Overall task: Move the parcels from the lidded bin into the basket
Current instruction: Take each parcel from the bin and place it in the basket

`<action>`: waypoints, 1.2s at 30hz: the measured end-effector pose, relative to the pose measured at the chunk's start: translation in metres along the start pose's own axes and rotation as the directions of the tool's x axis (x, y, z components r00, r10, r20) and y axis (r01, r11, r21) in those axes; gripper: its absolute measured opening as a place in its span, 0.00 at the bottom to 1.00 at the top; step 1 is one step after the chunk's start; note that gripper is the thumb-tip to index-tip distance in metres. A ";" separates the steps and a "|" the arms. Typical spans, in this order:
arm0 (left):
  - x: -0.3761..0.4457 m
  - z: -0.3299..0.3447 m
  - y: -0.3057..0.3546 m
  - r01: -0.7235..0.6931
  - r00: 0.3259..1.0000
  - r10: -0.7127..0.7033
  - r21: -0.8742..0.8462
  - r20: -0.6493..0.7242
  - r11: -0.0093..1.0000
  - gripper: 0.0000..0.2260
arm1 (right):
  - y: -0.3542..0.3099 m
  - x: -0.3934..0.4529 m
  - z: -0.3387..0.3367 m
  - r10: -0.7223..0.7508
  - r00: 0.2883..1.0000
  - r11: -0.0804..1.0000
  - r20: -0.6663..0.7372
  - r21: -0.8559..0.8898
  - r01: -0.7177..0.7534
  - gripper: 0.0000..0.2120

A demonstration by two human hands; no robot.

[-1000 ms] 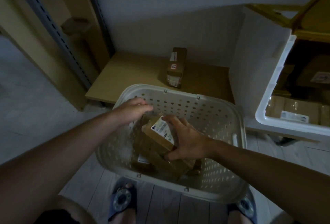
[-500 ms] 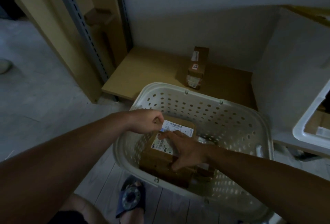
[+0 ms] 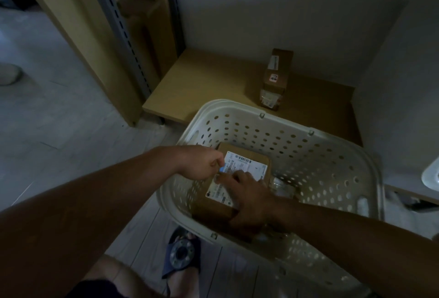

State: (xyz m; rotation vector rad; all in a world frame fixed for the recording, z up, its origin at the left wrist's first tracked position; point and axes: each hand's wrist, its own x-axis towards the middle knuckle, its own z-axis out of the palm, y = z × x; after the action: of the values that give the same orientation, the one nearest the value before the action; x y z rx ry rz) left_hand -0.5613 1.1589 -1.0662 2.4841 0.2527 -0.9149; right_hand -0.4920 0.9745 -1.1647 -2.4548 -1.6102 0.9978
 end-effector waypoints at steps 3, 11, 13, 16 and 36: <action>0.000 0.003 0.001 -0.010 1.000 0.009 0.027 0.026 1.000 0.17 | -0.009 -0.004 0.016 -0.015 0.999 0.979 -0.048 -0.205 0.005 0.54; 0.000 0.008 -0.004 -0.009 0.997 0.005 0.057 0.083 0.998 0.17 | -0.015 0.006 0.037 -0.020 0.991 0.983 -0.129 -0.185 -0.004 0.53; 0.001 0.009 -0.004 -0.007 0.993 0.002 0.041 0.116 0.999 0.16 | -0.014 0.009 0.041 -0.021 0.991 0.981 -0.134 -0.195 -0.006 0.53; 0.004 0.011 -0.005 -0.002 0.984 -0.003 0.031 0.176 1.000 0.16 | -0.016 0.014 0.050 -0.023 0.987 0.977 -0.161 -0.212 -0.012 0.52; 0.009 0.023 -0.010 0.053 0.970 -0.071 0.084 0.234 0.995 0.23 | -0.025 0.040 0.063 -0.088 0.996 0.884 0.024 -0.458 0.089 0.36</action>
State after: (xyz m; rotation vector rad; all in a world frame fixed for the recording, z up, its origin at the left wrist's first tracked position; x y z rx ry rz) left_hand -0.5701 1.1565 -1.0911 2.4176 0.2190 -1.2579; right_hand -0.5360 1.0002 -1.2249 -2.6140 -2.1503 0.6621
